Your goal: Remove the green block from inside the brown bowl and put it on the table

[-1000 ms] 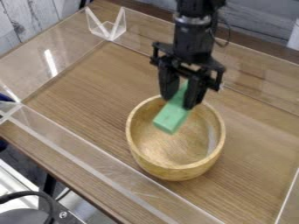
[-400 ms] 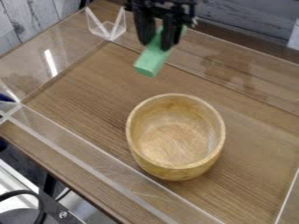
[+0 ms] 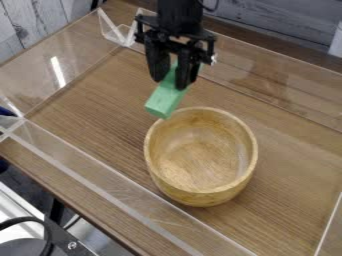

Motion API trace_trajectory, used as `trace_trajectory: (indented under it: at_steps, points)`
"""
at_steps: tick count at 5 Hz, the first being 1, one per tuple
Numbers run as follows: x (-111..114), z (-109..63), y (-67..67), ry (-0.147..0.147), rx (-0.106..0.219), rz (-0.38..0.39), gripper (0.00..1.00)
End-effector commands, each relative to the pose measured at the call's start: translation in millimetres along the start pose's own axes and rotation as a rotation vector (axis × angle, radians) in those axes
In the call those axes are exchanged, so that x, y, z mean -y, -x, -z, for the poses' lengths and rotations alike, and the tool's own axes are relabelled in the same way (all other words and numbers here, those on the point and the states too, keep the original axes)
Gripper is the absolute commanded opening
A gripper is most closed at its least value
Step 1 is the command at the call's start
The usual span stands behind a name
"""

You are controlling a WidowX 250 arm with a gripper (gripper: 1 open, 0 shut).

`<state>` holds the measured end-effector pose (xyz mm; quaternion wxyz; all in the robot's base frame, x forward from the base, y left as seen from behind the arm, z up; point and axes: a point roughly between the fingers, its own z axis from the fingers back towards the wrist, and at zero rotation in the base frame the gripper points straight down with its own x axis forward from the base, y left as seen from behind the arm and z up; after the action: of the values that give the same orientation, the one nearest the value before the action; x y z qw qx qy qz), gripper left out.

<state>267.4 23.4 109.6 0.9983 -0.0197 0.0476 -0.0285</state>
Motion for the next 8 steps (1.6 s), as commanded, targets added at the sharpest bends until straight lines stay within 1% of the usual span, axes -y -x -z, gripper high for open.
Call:
trace_trajectory:
  at_steps: [1,3,4,5,7,8]
  points:
    - [11.8,-10.1,-0.2,-0.01,0.063,0.031,0.0]
    - [33.5,10.8,-1.2,-0.008,0.043,0.071,0.0]
    - [37.7,16.7,-2.9,-0.01,0.038,0.08,0.0]
    - [32.4,15.1,-5.2,-0.011,0.042,0.07,0.0]
    - [26.9,6.2,-7.8,-0.007,0.055,0.056,0.0]
    - [25.5,6.1,-8.8,-0.006,0.056,0.054,0.0]
